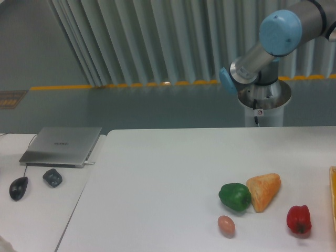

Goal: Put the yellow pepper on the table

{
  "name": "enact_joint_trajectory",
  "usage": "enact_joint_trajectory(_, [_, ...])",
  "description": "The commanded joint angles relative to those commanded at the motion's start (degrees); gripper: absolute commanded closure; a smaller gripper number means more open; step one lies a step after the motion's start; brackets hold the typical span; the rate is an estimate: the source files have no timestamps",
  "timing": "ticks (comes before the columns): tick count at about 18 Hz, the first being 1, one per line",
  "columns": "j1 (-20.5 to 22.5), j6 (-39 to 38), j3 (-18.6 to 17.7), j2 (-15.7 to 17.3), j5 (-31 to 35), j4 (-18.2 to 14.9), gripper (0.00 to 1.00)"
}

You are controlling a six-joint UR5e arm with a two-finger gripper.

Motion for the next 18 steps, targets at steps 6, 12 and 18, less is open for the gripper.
enact_joint_trajectory(6, [0.09, 0.00, -0.17, -0.70, 0.09, 0.00, 0.00])
enact_joint_trajectory(12, [0.00, -1.66, -1.49, -0.44, 0.09, 0.00, 0.00])
enact_joint_trajectory(18, [0.18, -1.32, -2.10, -0.35, 0.09, 0.00, 0.00])
